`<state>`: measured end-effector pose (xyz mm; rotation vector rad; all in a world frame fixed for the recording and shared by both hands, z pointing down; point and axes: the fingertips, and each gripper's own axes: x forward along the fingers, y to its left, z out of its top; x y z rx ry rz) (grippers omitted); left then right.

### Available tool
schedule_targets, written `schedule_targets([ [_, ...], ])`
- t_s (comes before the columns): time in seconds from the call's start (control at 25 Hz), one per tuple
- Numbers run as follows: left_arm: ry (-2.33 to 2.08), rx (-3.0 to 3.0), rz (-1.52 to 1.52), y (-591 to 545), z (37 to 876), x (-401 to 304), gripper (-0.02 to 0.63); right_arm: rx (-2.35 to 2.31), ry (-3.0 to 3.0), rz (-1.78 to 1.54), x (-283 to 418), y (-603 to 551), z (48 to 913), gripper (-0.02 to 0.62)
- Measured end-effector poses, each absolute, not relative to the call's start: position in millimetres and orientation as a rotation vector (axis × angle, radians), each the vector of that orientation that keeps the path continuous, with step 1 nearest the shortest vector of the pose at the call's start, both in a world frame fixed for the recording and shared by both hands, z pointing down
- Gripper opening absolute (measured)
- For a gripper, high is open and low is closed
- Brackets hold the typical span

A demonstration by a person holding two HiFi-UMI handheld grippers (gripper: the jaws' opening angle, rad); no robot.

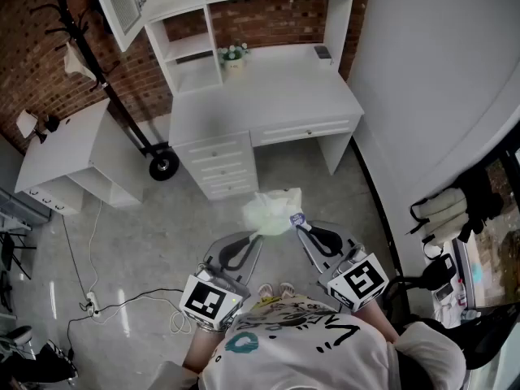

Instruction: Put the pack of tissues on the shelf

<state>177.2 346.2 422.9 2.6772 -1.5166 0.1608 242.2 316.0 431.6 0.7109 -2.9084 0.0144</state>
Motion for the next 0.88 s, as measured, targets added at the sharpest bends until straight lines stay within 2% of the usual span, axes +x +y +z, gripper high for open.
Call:
schedule_targets([
  [0.48, -1.516, 2.676, 0.162, 339, 424, 193, 0.021, 0.703, -2.921, 0.043, 258, 308, 433, 0.034],
  [0.88, -1.497, 2.694, 0.191, 338, 425, 176, 0.021, 0.707, -2.918, 0.051, 240, 305, 435, 0.034],
])
